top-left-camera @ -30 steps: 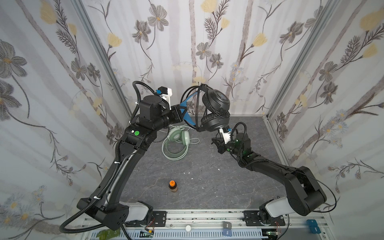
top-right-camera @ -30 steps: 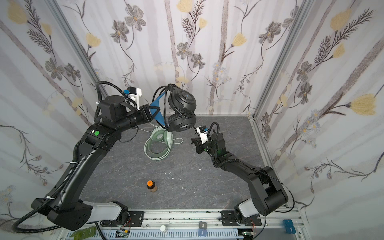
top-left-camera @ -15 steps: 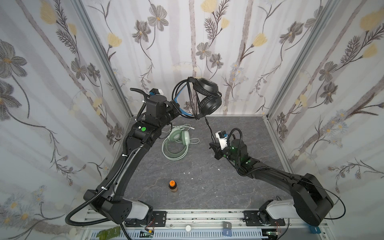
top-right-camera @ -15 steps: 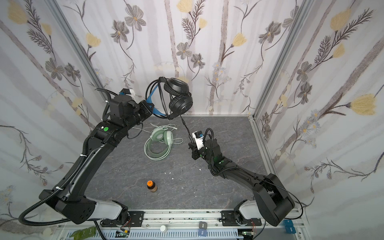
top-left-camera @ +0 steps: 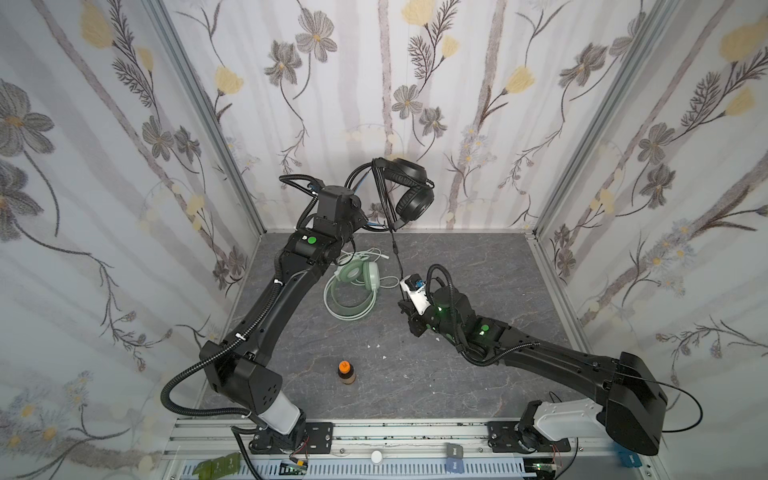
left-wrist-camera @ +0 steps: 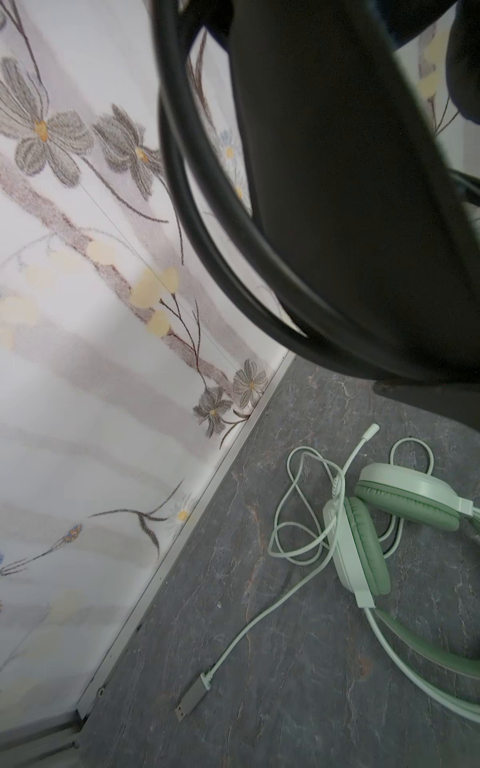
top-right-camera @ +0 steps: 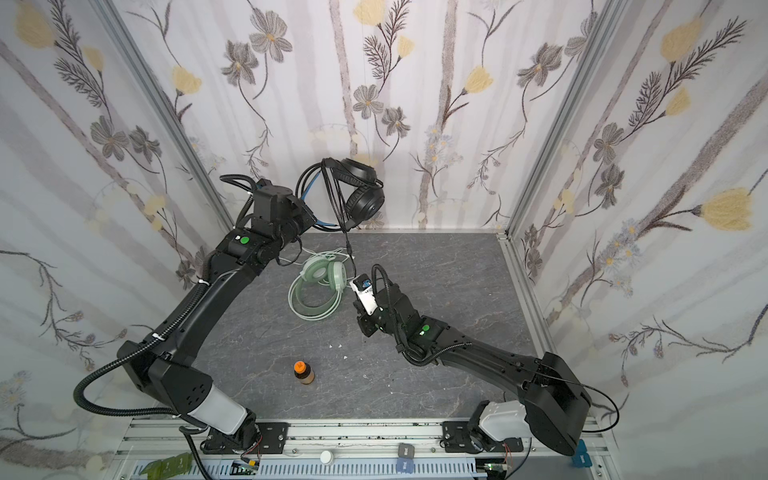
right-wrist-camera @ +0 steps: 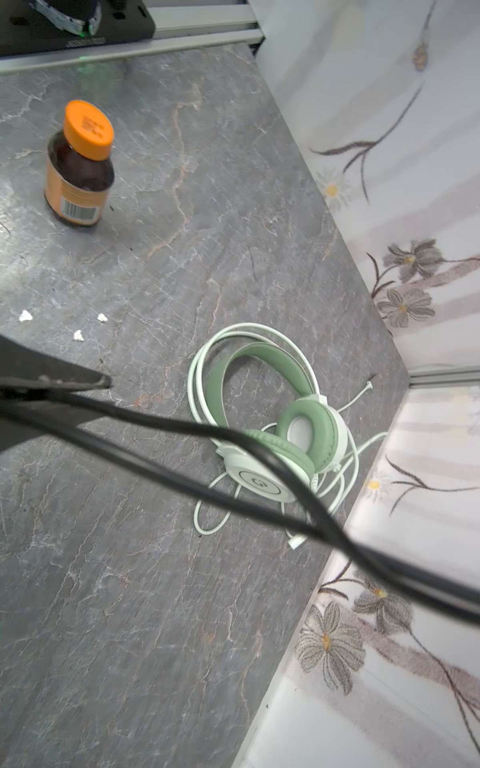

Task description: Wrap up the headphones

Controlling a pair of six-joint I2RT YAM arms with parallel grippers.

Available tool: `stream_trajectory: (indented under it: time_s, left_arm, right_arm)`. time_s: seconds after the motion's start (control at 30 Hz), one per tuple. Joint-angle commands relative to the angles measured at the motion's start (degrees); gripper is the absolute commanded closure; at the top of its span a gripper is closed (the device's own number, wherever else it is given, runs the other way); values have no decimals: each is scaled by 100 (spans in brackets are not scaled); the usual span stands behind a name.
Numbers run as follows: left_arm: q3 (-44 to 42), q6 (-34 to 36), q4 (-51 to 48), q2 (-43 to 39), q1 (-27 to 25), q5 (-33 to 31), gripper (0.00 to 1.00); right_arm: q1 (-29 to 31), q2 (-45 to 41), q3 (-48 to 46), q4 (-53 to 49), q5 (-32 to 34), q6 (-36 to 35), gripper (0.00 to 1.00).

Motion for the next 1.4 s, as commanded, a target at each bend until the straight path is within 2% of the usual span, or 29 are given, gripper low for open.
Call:
stream_trajectory:
  time_s: [0.0,0.17,0.4,0.53,0.7,1.1,1.37]
  left_arm:
    - [50,355,312,125,-1,-442,100]
    - [-261,1332,129,117,-93,-764,100]
    - [-533,2952,-426,-33,-496,-1023,100]
    - [-743,3493,-766,-205,-653,-727,100]
    - [-1164,3837,-985,-556,-806,-271,100]
    - [-1478,4655,-1540,-992,-878,92,100]
    - [-1705,4769,-1639,-1237,-873,613,100]
  right_arm:
    - [319,-39,447,-845,387,-494,100]
    - [404,-124,1344,-1542,630,-991,100]
    - [153,79,2875,-2616,684,-2170,99]
    - [-101,381,3611,-3082,819,-2784,99]
    - [-509,819,4185,-3202,948,-3125,98]
    - [-593,1169,4424,-3367,1659,-3775,97]
    - [-647,834,3895,-3516,1132,-4337,94]
